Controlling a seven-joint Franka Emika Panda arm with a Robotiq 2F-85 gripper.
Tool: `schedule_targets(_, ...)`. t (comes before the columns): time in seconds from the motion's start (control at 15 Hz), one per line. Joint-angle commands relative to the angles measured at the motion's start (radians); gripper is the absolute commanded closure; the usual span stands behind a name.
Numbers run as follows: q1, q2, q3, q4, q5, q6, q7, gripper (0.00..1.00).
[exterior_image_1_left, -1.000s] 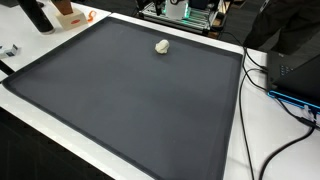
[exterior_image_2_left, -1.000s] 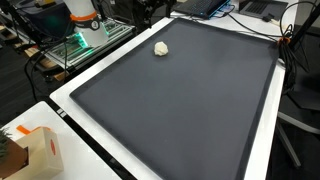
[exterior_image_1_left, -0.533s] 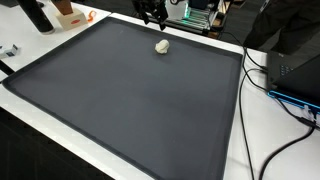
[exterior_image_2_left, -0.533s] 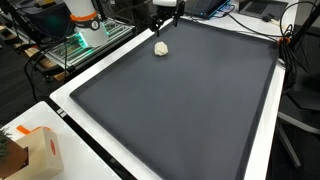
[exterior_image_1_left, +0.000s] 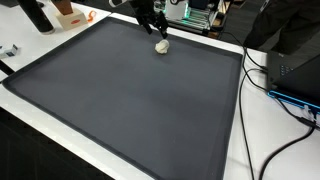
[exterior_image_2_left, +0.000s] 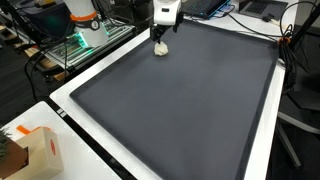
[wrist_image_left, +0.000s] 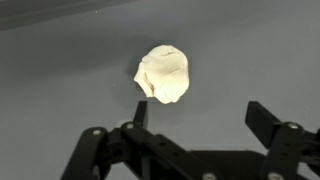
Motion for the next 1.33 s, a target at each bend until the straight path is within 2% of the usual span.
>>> schedule_targets(0.0, -0.027, 0.017, -0.01, -0.033, 0.049, 0.021, -0.051, 0.0)
schedule_targets(0.4, -0.065, 0.011, -0.045, -0.084, 0.051, 0.017, -0.017, 0.0)
schedule_targets(0.67, -0.075, 0.011, -0.068, -0.095, 0.036, -0.013, 0.073, 0.0)
schedule_targets(1.07, -0.068, 0.008, -0.088, -0.08, 0.017, -0.048, 0.254, 0.0)
schedule_targets(1.27, -0.05, 0.008, -0.089, -0.063, -0.042, -0.038, 0.385, 0.0)
